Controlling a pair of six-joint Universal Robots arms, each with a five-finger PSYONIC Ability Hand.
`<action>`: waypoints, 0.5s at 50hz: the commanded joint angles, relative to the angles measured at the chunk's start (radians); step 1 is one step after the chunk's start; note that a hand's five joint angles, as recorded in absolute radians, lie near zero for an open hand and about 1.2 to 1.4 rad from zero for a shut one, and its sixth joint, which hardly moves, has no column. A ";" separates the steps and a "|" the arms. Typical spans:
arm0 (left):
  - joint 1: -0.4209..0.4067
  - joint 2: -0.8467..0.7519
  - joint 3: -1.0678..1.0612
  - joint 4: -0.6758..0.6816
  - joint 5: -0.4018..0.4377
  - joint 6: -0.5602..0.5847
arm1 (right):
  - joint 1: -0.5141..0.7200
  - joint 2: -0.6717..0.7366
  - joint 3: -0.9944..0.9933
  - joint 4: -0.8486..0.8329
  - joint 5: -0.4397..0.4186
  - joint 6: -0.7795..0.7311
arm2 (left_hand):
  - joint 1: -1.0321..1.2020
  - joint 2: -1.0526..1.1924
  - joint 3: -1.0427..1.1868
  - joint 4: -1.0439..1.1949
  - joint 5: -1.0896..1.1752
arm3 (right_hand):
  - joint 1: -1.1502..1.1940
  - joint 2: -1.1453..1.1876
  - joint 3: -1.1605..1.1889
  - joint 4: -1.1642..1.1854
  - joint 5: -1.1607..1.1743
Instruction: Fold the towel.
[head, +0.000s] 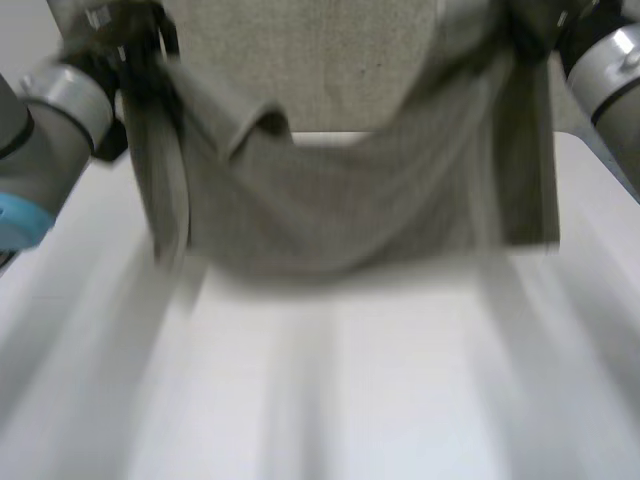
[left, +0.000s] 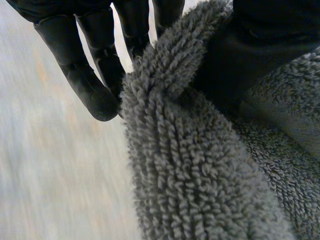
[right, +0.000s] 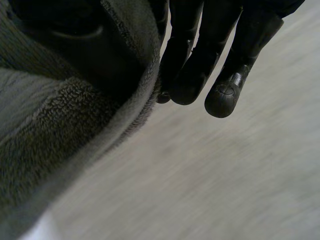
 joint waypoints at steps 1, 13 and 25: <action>0.015 0.056 -0.016 0.311 0.007 -0.122 | -0.014 -0.140 0.162 -0.308 0.050 0.234 | 0.011 -0.072 -0.147 -0.113 -0.239 | 0.068 0.086 0.063 0.064 0.063; 0.076 0.089 -0.449 0.351 0.260 -0.233 | -0.015 -0.103 0.322 0.044 -0.140 0.156 | 0.011 -0.072 -0.147 -0.113 -0.239 | 0.068 0.086 0.063 0.064 0.063; 0.150 0.017 -0.851 0.466 0.383 0.167 | -0.064 0.052 0.538 0.223 -0.183 -0.251 | 0.011 -0.072 -0.147 -0.113 -0.239 | 0.068 0.086 0.063 0.064 0.063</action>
